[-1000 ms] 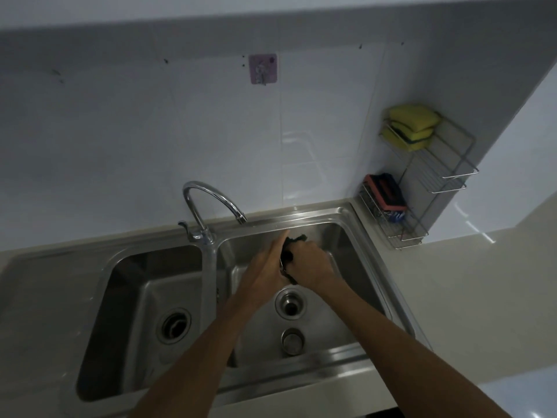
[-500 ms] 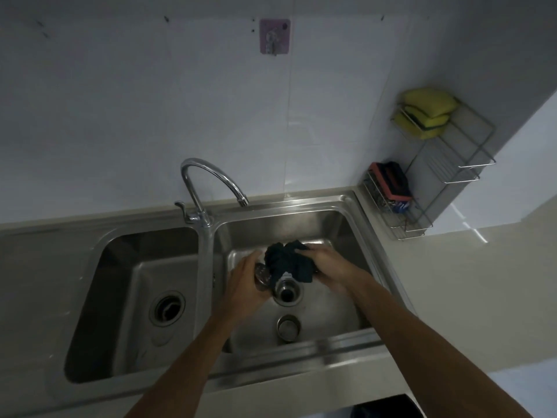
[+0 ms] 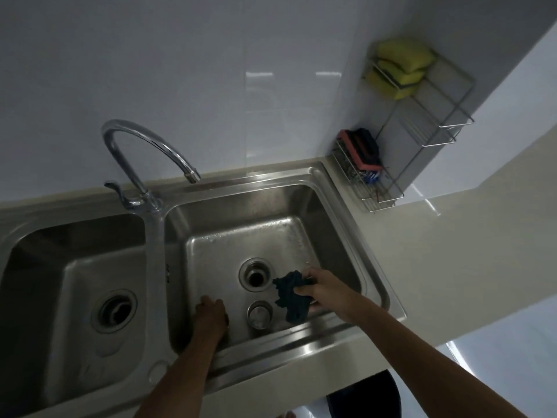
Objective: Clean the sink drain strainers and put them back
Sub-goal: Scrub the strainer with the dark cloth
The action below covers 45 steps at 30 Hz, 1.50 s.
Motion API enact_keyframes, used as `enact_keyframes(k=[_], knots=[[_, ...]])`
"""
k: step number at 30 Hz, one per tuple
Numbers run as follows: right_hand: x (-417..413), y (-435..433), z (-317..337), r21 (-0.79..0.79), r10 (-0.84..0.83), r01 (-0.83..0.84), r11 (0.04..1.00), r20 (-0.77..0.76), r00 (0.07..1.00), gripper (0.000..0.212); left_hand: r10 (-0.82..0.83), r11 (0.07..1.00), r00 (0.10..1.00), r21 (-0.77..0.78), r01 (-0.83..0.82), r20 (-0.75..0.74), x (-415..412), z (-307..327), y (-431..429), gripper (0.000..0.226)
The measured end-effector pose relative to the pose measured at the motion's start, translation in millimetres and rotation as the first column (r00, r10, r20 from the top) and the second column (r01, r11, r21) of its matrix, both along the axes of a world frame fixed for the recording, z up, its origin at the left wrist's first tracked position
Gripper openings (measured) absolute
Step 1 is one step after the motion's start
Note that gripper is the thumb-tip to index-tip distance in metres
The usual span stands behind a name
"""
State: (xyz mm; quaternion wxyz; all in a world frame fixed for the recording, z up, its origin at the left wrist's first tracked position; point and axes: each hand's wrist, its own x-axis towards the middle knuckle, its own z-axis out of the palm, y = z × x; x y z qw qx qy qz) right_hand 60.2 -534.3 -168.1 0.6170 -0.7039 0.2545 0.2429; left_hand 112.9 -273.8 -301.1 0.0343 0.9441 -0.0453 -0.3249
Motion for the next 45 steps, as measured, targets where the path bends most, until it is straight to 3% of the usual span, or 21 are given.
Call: enact_keyframes(k=[4,8,12,15,19,21,23,24,26,28,30,32,34,35,36,39,41,45], knots=[[0.1,-4.2,-9.0,-0.003,-0.012,0.012,1.000,-0.016,1.000,0.014,-0.063,0.996,0.994,0.063,0.069,-0.085,-2.9,-9.5,0.2,0.041],[2.1,-2.8,-14.4,0.020,-0.017,0.018,1.000,-0.010,1.000,0.014,-0.091,0.990,0.993,0.103,0.099,-0.079,5.7,-5.0,-4.1,0.048],[3.9,-2.0,-17.2,0.035,-0.034,0.035,0.999,-0.015,0.999,0.016,-0.303,0.946,0.953,0.117,0.304,-0.025,15.7,0.2,-27.8,0.089],[3.2,-4.7,-16.9,0.047,-0.037,0.038,0.998,-0.017,0.999,0.018,-0.504,0.864,0.864,0.041,0.502,0.022,18.4,-5.2,-58.0,0.076],[2.7,-15.0,-19.2,0.052,-0.054,0.056,0.997,-0.024,0.998,0.026,-0.606,0.793,0.794,0.043,0.607,-0.049,12.3,-16.0,-75.0,0.057],[3.2,-19.5,-18.3,0.060,-0.070,0.070,0.996,-0.011,0.998,0.026,-0.535,0.845,0.844,-0.046,0.533,-0.046,13.7,-13.5,-75.4,0.056],[4.0,-20.3,-15.6,0.046,-0.084,0.084,0.995,0.005,0.996,0.023,-0.364,0.900,0.930,-0.275,0.338,-0.050,17.6,3.5,-77.6,0.063],[4.4,-19.3,-13.5,0.030,-0.089,0.088,0.996,0.016,0.996,0.020,-0.249,0.883,0.967,-0.424,0.202,-0.056,19.6,16.4,-79.7,0.062],[7.3,-15.8,-7.9,-0.011,-0.107,0.108,0.994,0.064,0.992,0.017,0.030,0.721,0.989,-0.682,-0.123,-0.147,24.5,47.6,-84.4,0.041],[13.9,-11.5,2.1,-0.046,-0.139,0.145,0.988,0.113,0.984,0.020,0.189,0.525,0.904,-0.739,-0.422,-0.383,28.3,80.6,-86.1,0.040],[22.5,-8.3,17.2,-0.062,-0.151,0.163,0.985,0.164,0.975,0.022,0.258,0.377,0.717,-0.616,-0.692,-0.647,31.1,106.7,-80.4,0.052],[30.2,-6.4,34.6,-0.099,-0.134,0.161,0.982,0.234,0.963,0.020,0.296,0.160,0.469,-0.441,-0.883,-0.832,35.3,120.9,-71.0,0.055],[34.1,-2.3,49.5,-0.226,-0.067,0.144,0.964,0.316,0.946,0.018,0.285,-0.099,0.264,-0.303,-0.948,-0.921,34.2,133.2,-68.5,0.065],[34.3,2.9,55.5,-0.315,-0.013,0.132,0.940,0.353,0.935,0.018,0.255,-0.188,0.211,-0.263,-0.946,-0.944,32.5,141.6,-71.3,0.067],[33.5,10.7,59.2,-0.408,0.055,0.117,0.906,0.386,0.921,0.018,0.204,-0.238,0.200,-0.247,-0.939,-0.958,30.2,151.0,-76.2,0.066],[34.6,41.2,63.5,-0.594,0.286,0.075,0.801,0.489,0.824,0.015,0.021,-0.320,0.285,-0.277,-0.906,-0.958,20.1,178.0,-94.6,0.064],[43.9,41.7,71.1,-0.605,0.281,0.143,0.784,0.551,0.786,0.013,0.063,-0.359,0.274,-0.278,-0.891,-0.960,16.2,186.9,-100.9,0.061],[58.3,19.6,89.3,-0.617,0.209,0.204,0.760,0.529,0.823,0.017,0.205,-0.337,0.291,-0.347,-0.875,-0.934,17.9,202.7,-102.6,0.053]])
